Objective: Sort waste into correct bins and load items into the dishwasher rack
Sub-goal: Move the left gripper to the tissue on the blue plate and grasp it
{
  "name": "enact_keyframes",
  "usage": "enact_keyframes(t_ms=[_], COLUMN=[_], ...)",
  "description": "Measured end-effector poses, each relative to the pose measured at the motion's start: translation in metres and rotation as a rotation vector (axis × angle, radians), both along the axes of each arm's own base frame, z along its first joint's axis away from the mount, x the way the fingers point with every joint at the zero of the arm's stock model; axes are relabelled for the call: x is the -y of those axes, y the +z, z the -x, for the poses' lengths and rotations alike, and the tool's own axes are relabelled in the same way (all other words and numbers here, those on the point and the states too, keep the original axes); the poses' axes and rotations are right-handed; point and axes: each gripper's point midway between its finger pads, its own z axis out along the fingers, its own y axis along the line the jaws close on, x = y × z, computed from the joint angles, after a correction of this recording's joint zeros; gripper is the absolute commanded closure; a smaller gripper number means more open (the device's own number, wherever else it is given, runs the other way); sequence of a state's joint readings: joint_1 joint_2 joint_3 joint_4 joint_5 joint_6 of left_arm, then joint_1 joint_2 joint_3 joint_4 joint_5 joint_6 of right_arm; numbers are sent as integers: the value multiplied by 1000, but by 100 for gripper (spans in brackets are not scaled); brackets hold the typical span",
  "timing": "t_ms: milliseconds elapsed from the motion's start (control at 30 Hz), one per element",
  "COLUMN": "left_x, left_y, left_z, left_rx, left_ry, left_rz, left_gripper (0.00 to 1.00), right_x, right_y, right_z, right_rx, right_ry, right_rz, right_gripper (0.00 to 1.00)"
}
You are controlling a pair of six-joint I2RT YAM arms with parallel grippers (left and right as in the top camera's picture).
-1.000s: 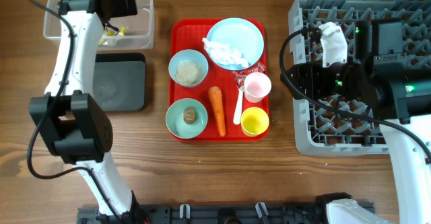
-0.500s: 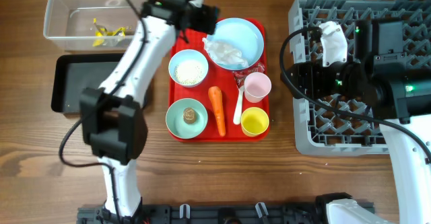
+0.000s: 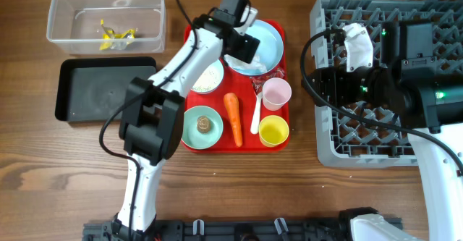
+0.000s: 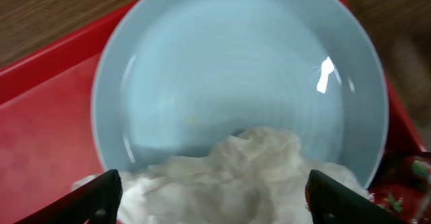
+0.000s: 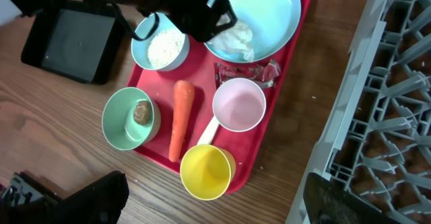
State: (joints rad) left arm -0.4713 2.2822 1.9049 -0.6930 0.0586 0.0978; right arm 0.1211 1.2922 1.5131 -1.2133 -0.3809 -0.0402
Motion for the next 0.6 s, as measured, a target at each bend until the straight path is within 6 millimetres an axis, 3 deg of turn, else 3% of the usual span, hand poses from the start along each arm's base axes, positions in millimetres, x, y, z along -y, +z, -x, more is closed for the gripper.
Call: enact_keyframes(t_ms=[267, 333, 433, 600], left_x=[3, 2, 1, 1], left_y=[-5, -11, -25, -34], left_z=[4, 5, 6, 7], left_rx=[-12, -22, -46, -59], left_ry=[-14, -14, -15, -21], left_rz=[-10, -15, -28, -38], left_gripper=[21, 26, 58, 83], right_x=[0, 0, 0, 0], right_y=[0, 0, 0, 0], right_z=[0, 1, 0, 0], right_rx=[-2, -2, -2, -2], right_ry=[0, 0, 0, 0], right_rz=[0, 0, 0, 0], right_gripper=[14, 14, 14, 14])
